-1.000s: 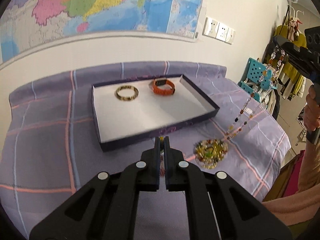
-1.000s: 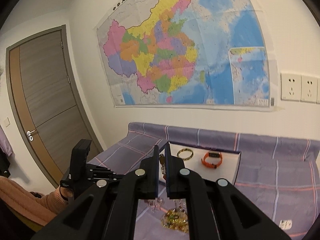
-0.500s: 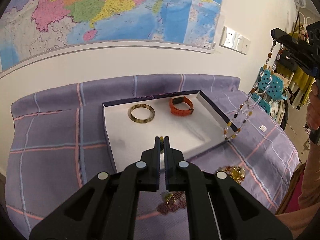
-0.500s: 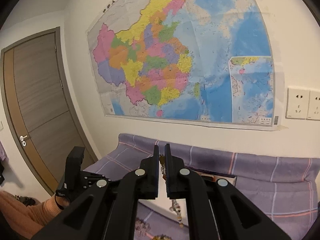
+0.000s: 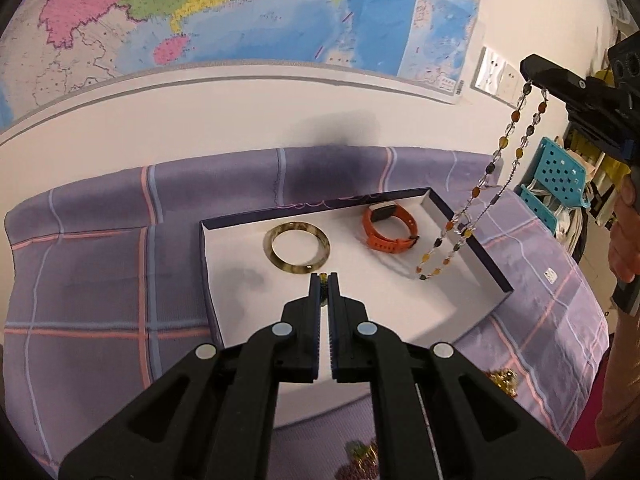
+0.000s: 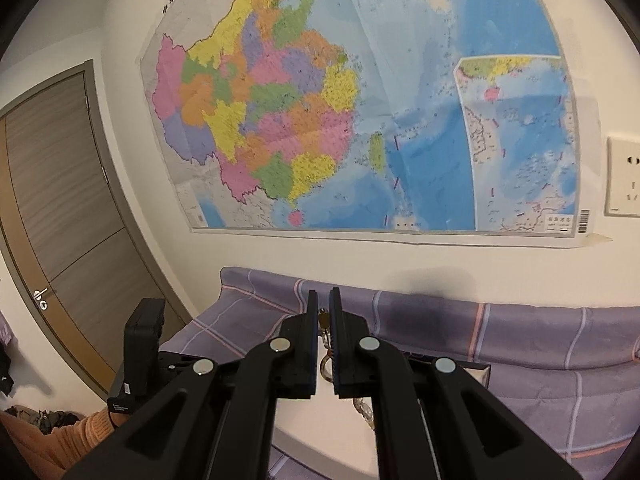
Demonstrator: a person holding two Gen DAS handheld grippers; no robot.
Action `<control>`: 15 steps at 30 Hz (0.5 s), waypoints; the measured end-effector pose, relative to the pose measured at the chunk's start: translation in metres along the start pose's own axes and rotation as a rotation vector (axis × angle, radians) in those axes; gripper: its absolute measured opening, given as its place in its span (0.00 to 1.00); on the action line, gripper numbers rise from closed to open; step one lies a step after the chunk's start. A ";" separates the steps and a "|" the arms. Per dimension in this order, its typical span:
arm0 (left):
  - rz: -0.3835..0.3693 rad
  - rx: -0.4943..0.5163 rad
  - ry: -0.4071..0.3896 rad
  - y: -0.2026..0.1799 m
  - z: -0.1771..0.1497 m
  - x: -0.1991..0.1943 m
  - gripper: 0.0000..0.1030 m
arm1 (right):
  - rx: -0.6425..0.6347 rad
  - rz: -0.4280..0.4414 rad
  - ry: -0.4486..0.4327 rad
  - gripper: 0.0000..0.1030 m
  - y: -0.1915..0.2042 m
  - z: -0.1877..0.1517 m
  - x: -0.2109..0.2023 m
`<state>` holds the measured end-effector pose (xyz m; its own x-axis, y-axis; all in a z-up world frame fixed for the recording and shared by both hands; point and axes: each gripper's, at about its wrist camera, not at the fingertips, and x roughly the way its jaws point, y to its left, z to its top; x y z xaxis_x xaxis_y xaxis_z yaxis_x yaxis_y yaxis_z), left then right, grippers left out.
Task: Organize jewelry
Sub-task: 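Lower the necklace into the box and open the right tool while the left tool releases the ring there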
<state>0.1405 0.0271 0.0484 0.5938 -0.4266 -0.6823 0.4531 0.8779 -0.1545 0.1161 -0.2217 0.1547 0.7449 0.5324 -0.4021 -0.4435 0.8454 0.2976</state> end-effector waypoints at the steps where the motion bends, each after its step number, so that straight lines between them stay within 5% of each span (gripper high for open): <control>1: 0.002 -0.003 0.007 0.001 0.002 0.004 0.04 | -0.004 -0.002 0.004 0.04 -0.001 0.000 0.004; 15: 0.012 -0.018 0.119 0.008 -0.008 0.055 0.04 | -0.011 -0.057 0.141 0.04 -0.037 -0.033 0.041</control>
<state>0.1711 0.0124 0.0038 0.5154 -0.3884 -0.7639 0.4342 0.8869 -0.1580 0.1471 -0.2295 0.0988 0.6918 0.4839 -0.5360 -0.4085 0.8743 0.2620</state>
